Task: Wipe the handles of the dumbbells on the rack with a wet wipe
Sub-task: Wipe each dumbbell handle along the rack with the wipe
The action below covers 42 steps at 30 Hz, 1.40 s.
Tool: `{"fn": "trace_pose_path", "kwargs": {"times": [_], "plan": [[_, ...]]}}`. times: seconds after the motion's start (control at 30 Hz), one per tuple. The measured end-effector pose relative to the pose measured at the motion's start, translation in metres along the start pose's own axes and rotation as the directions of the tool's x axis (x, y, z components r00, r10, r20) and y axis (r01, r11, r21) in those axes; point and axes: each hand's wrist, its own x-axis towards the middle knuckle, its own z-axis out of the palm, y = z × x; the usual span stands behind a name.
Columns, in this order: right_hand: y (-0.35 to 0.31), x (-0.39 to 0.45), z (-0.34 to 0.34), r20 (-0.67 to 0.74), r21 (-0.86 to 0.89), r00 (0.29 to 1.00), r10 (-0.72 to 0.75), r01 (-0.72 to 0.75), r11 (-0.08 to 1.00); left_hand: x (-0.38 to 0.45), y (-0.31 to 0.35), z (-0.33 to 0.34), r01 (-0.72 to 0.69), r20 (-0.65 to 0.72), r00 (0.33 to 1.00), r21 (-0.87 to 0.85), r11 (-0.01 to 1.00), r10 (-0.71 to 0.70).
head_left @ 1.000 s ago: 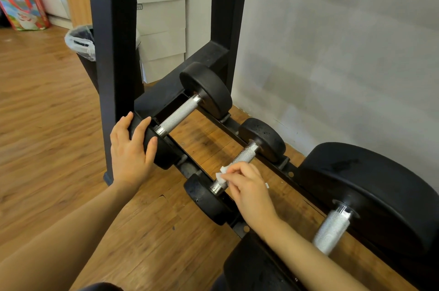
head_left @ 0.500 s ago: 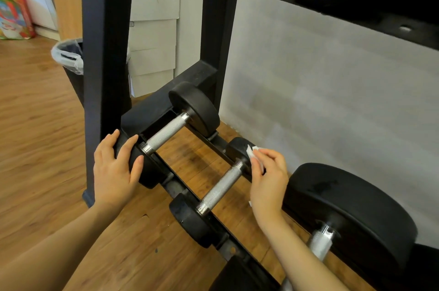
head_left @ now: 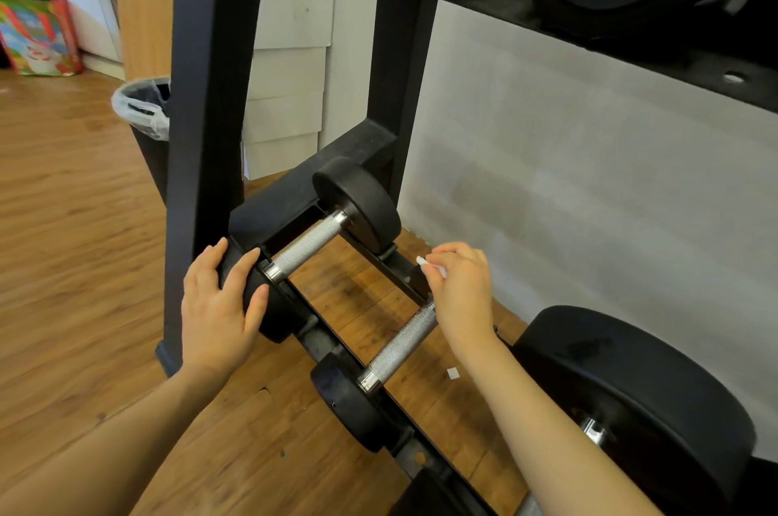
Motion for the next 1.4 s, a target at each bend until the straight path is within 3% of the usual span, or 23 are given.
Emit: {"fn": "trace_pose_path", "kwargs": {"times": [0.2, 0.33, 0.6, 0.97, 1.23, 1.3, 1.4], "plan": [[0.009, -0.029, -0.008, -0.042, -0.142, 0.969, -0.242, 0.234, 0.962, 0.0, 0.0, 0.002, -0.004, -0.021, 1.0, 0.008, 1.0, 0.004], [0.015, -0.032, -0.005, -0.063, -0.165, 0.952, -0.3, 0.286, 0.944, 0.0, -0.001, 0.003, -0.01, -0.022, 1.0, 0.01, 1.0, 0.01], [0.028, -0.011, 0.008, 0.164, -0.345, 0.897, -0.411, 0.443, 0.827, -0.001, 0.0, 0.003, 0.004, -0.019, 1.0, 0.009, 1.0, -0.003], [0.036, -0.035, 0.002, -0.058, -0.164, 0.935, -0.35, 0.337, 0.927, 0.0, -0.001, 0.003, -0.004, -0.025, 1.0, -0.006, 1.0, 0.003], [0.039, -0.043, -0.005, -0.114, -0.095, 0.943, -0.313, 0.303, 0.948, 0.0, 0.0, 0.003, 0.006, -0.023, 1.0, -0.01, 1.0, -0.007], [0.038, -0.055, -0.006, -0.096, -0.073, 0.934, -0.343, 0.337, 0.938, 0.0, 0.0, 0.002, 0.007, -0.023, 1.0, -0.011, 1.0, -0.007], [0.022, -0.069, -0.003, 0.047, 0.069, 0.926, -0.375, 0.372, 0.926, -0.001, 0.001, 0.003, 0.011, -0.027, 1.0, -0.011, 1.0, -0.011]]}}
